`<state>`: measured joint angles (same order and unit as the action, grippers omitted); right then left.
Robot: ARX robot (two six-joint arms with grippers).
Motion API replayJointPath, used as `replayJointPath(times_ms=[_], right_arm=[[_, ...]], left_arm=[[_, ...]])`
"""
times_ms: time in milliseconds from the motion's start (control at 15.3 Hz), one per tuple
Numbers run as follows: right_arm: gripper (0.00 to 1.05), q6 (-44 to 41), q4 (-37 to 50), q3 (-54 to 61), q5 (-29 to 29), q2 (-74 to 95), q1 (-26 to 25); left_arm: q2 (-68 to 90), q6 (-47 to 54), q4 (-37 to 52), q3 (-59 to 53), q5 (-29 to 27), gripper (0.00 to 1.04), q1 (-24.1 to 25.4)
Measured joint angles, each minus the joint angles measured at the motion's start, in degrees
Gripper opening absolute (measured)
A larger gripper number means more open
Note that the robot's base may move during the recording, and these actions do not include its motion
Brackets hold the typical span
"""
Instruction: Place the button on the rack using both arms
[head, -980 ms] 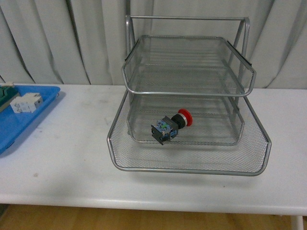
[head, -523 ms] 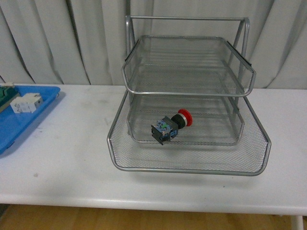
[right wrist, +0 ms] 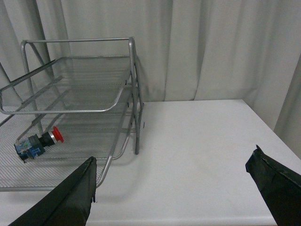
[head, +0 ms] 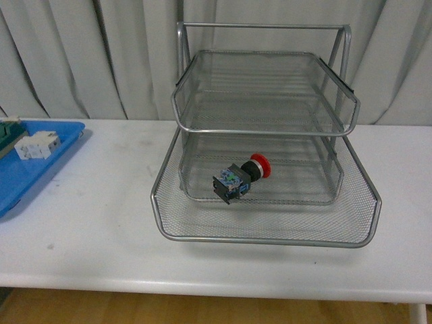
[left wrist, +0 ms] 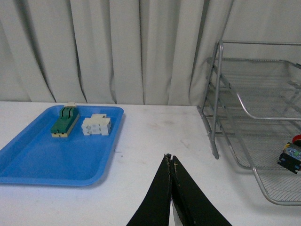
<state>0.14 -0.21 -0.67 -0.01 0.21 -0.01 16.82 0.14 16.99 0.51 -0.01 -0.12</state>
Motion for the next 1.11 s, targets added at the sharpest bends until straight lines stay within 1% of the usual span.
replayJointPath(times_ms=[458,523,588,654,719,784,850,980,1046,1111], right_arm=[[0.98,0.0,0.0,0.0,0.0,0.0,0.0],[0.98,0.0,0.0,0.0,0.0,0.0,0.0],[0.98,0.0,0.1,0.0,0.0,0.0,0.0],[0.98,0.0,0.0,0.0,0.0,0.0,0.0],[0.98,0.0,0.0,0.0,0.0,0.0,0.0],[0.98,-1.4,-7.9,-2.5,2.7,3.1,1.3],[0.98,-2.9,-9.2,-5.0,2.2,10.4,1.5],[0.98,-4.5,-0.5,-11.6,0.3,26.8,0.8],[0.98,-4.5,1.4,-13.6,-0.3,32.4,1.6],[0.98,-3.7,1.0,-15.3,-0.3,38.1,3.0]], left_arm=[[-6.9,0.0,-7.0,0.0,0.0,0.02,0.0],[-10.6,0.0,-13.0,0.2,0.0,0.02,0.0],[-16.3,0.0,-16.6,0.4,-0.1,0.02,0.0],[-16.3,-0.1,-17.2,0.0,0.0,0.24,0.0],[-16.3,-0.1,-17.2,0.0,0.0,0.33,0.0],[-16.3,-0.1,-17.2,0.0,0.0,0.44,0.0],[-16.3,-0.1,-17.2,0.0,0.0,0.53,0.0],[-16.3,-0.1,-17.2,0.0,0.0,0.78,0.0],[-16.3,-0.1,-17.2,0.0,0.0,0.87,0.0],[-16.3,-0.1,-17.2,0.0,0.0,0.96,0.0]])
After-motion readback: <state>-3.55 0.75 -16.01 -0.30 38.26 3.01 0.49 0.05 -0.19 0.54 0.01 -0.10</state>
